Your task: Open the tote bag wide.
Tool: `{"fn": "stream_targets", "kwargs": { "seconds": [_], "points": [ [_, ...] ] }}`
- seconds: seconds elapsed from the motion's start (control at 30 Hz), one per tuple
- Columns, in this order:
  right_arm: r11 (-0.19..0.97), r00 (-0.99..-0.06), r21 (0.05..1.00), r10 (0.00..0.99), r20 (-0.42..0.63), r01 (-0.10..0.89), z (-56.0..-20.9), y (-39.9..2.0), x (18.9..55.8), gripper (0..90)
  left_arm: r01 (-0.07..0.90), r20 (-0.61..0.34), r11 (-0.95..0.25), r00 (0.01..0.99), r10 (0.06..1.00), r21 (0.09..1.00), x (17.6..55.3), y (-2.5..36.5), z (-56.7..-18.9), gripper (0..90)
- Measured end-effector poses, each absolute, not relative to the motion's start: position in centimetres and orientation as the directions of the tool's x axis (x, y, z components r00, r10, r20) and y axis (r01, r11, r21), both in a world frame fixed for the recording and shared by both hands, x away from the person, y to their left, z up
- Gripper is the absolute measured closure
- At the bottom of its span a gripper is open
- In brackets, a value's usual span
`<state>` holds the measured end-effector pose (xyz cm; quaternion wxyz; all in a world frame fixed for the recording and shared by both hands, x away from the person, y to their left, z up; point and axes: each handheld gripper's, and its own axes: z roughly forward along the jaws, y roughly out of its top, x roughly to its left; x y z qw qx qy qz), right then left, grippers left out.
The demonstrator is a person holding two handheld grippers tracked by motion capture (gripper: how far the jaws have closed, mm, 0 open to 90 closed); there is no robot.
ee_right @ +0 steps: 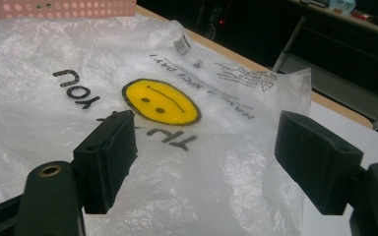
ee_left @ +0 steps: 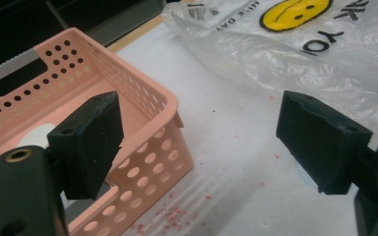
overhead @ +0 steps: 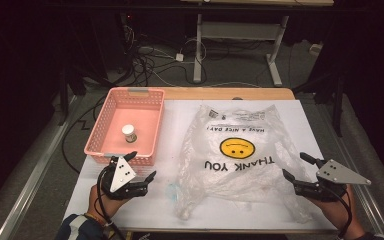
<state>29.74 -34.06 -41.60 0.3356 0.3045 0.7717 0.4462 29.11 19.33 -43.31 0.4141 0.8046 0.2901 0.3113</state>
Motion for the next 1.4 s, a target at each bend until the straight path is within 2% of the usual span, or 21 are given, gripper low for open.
{"fn": "stream_targets", "kwargs": {
  "seconds": [0.17, 0.5, 0.63, 0.73, 0.77, 0.87, 0.97, 1.0, 1.17, 1.4],
  "points": [
    [0.432, -0.597, 0.886, 0.76, -0.257, 0.168, -41.8, -33.9, 29.8, 25.6, 0.21, 0.264, -0.492, 0.637, 0.724, 0.845, 28.9, 19.1, -43.3, 17.4],
    [0.463, -0.581, 0.869, 0.761, -0.29, 0.172, -41.7, -34.8, 31.1, 33.3, 0.211, 0.284, -0.516, 0.636, 0.717, 0.83, 28.8, 18.6, -43.5, 18.3],
    [0.459, -0.569, 0.865, 0.774, -0.278, 0.202, -40.9, -36.0, 34.0, 35.4, 0.21, 0.295, -0.531, 0.64, 0.709, 0.821, 29.0, 18.3, -43.7, 18.3],
    [0.422, -0.531, 0.872, 0.812, -0.241, 0.249, -39.4, -36.8, 38.3, 35.5, 0.209, 0.288, -0.524, 0.641, 0.711, 0.826, 29.2, 18.3, -43.7, 18.2],
    [0.422, -0.531, 0.872, 0.812, -0.241, 0.249, -39.4, -36.8, 38.3, 35.5, 0.209, 0.288, -0.524, 0.641, 0.711, 0.826, 29.2, 18.3, -43.7, 18.3],
    [0.433, -0.515, 0.841, 0.826, -0.226, 0.325, -39.1, -36.3, 42.9, 34.8, 0.212, 0.288, -0.528, 0.645, 0.708, 0.823, 29.2, 18.2, -43.8, 18.3],
    [0.434, -0.506, 0.821, 0.836, -0.213, 0.371, -39.4, -35.9, 44.9, 34.5, 0.211, 0.289, -0.53, 0.647, 0.706, 0.821, 29.1, 18.2, -43.8, 18.2],
    [0.405, -0.499, 0.818, 0.849, -0.171, 0.408, -39.9, -35.7, 46.6, 35.0, 0.212, 0.288, -0.531, 0.648, 0.705, 0.821, 29.1, 18.2, -43.8, 18.3],
    [0.426, -0.483, 0.768, 0.858, -0.175, 0.479, -40.9, -35.1, 49.8, 35.2, 0.214, 0.28, -0.528, 0.655, 0.701, 0.822, 29.1, 18.2, -43.9, 18.3],
    [0.478, -0.519, 0.734, 0.831, -0.2, 0.482, -41.8, -33.3, 52.2, 36.6, 0.216, 0.273, -0.538, 0.677, 0.684, 0.815, 29.3, 17.9, -44.1, 18.3]
  ]
}}
